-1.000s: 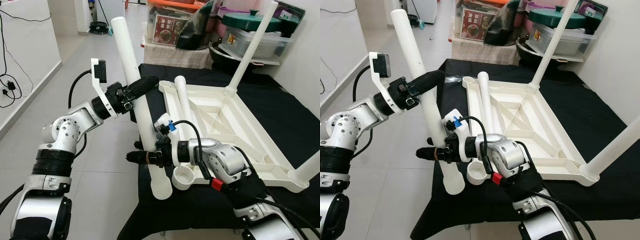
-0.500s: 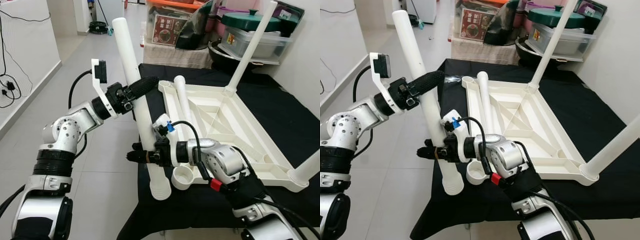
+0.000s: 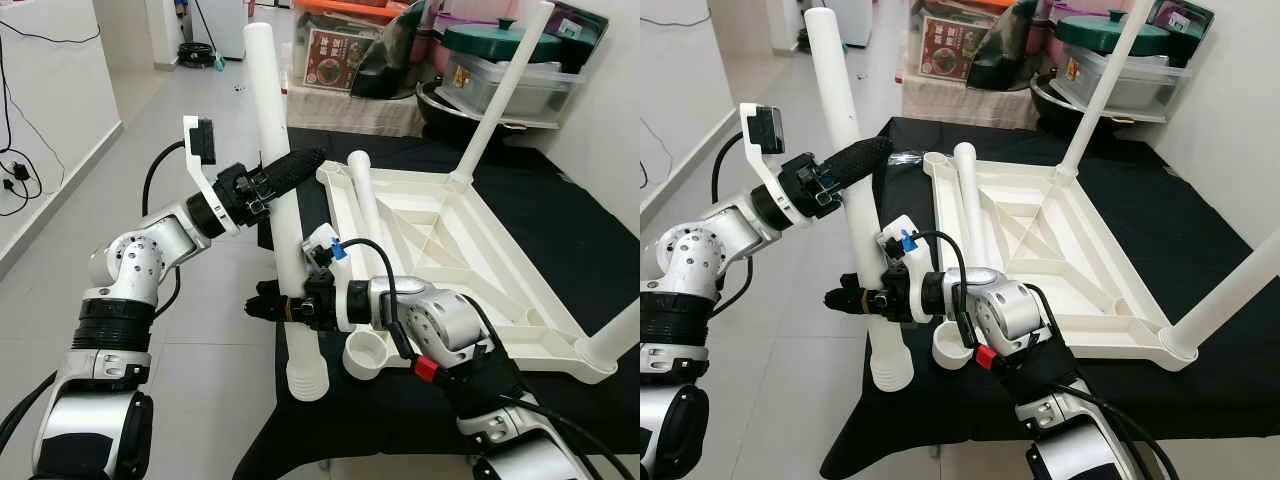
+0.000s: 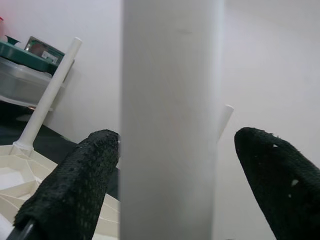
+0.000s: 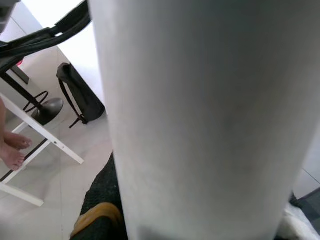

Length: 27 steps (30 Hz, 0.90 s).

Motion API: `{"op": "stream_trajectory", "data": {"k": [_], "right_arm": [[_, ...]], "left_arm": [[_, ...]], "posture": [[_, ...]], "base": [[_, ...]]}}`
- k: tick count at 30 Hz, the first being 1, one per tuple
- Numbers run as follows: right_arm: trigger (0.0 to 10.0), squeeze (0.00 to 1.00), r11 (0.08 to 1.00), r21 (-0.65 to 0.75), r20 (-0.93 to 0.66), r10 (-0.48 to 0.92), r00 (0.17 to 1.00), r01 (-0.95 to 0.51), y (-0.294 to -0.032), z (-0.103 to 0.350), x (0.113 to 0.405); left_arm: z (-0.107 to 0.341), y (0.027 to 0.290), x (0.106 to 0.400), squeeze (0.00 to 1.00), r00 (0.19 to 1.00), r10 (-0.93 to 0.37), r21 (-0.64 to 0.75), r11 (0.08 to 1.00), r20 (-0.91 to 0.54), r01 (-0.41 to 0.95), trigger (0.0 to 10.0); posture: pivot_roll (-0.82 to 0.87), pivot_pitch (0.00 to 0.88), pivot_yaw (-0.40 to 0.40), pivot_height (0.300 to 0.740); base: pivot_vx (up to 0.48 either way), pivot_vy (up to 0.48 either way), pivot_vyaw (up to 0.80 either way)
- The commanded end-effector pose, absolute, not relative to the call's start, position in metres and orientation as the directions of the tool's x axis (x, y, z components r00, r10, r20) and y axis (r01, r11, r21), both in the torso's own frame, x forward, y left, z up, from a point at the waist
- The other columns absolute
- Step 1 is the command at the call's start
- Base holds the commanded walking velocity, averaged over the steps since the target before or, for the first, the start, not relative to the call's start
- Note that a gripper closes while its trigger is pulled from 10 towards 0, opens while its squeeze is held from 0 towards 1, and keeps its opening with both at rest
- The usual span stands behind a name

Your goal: Building children table

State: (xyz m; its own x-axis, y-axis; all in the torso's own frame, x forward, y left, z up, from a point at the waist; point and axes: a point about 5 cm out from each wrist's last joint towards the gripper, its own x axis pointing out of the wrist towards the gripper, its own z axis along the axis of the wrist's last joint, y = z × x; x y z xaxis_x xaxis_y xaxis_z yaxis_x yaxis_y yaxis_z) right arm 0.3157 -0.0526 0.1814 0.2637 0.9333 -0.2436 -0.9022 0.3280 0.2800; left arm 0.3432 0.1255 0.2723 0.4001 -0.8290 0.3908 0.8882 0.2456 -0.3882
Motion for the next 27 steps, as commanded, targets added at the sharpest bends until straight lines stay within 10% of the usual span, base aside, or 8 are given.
{"op": "stream_trajectory", "data": {"k": [1, 10, 27], "right_arm": [[0.0, 0.00, 0.326, 0.269, -0.233, 0.935, 0.267, -0.906, -0.052, 0.185, 0.318], [0.0, 0.00, 0.502, 0.232, -0.210, 0.862, 0.461, -0.833, -0.076, 0.191, 0.345], [0.0, 0.00, 0.779, 0.246, 0.107, 0.569, 0.815, -0.576, -0.124, 0.248, 0.390]], "left_arm": [[0.269, 0.119, 0.340, 0.00, 0.368, -0.853, -0.381, 0.222, 0.370, 0.898, 10.0], [0.262, 0.125, 0.321, 0.00, 0.367, -0.865, -0.365, 0.238, 0.341, 0.900, 10.0], [0.235, 0.180, 0.310, 0.00, 0.819, -0.525, -0.264, 0.776, 0.232, 0.573, 10.0]], "posture": [[0.04, 0.000, -0.108, 0.740], [0.05, 0.000, -0.115, 0.740], [0.07, 0.000, -0.122, 0.740]], "base": [[0.000, 0.000, 0.00], [0.000, 0.000, 0.00], [0.000, 0.000, 0.00]]}}
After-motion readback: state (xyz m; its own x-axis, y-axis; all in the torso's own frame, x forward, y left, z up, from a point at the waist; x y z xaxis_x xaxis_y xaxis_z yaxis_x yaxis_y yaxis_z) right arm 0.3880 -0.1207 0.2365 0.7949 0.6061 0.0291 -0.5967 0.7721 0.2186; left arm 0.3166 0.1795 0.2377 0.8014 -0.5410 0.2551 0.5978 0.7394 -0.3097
